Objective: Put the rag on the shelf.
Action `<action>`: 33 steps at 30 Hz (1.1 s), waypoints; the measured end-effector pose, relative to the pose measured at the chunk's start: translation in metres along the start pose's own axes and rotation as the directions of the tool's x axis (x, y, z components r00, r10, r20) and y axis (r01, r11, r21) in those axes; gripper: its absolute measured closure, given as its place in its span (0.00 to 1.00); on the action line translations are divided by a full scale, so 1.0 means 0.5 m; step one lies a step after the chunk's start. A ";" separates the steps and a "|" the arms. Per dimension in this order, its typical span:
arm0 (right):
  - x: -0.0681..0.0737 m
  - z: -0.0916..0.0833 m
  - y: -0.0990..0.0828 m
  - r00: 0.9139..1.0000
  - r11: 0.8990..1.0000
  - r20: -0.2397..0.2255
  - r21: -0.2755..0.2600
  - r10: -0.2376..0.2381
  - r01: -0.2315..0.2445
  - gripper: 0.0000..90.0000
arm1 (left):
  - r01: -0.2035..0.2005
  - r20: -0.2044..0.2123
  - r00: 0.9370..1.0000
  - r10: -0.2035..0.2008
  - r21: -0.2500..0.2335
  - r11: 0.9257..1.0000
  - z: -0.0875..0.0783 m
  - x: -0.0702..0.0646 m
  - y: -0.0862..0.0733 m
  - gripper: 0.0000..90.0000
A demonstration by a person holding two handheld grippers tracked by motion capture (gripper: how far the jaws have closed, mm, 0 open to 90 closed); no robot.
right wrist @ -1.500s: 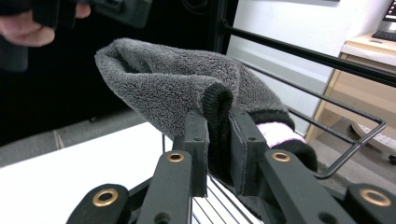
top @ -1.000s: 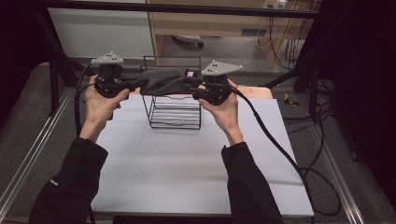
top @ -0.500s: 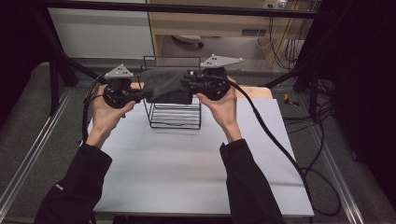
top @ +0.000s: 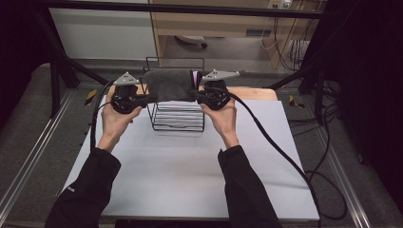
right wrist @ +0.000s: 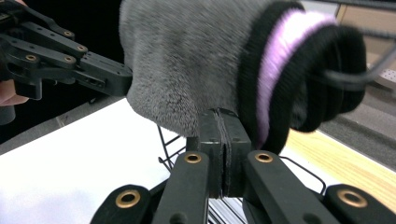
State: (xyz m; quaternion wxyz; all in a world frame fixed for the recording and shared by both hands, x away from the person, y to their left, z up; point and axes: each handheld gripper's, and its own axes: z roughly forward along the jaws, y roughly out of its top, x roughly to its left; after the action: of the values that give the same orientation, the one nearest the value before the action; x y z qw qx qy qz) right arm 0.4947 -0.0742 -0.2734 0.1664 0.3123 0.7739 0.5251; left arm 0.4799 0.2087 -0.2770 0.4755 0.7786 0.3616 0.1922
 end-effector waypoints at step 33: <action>0.019 -0.142 0.007 1.000 0.998 0.007 -0.052 -0.016 0.017 0.17 | -0.019 -0.001 1.000 0.019 0.030 0.999 -0.092 -0.007 -0.055 0.38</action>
State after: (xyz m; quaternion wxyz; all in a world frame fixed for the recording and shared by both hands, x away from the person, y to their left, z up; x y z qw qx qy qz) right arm 0.4471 -0.1174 -0.2416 0.1815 0.3031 0.7619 0.5428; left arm 0.4376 0.2415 -0.2795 0.4615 0.7890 0.3573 0.1918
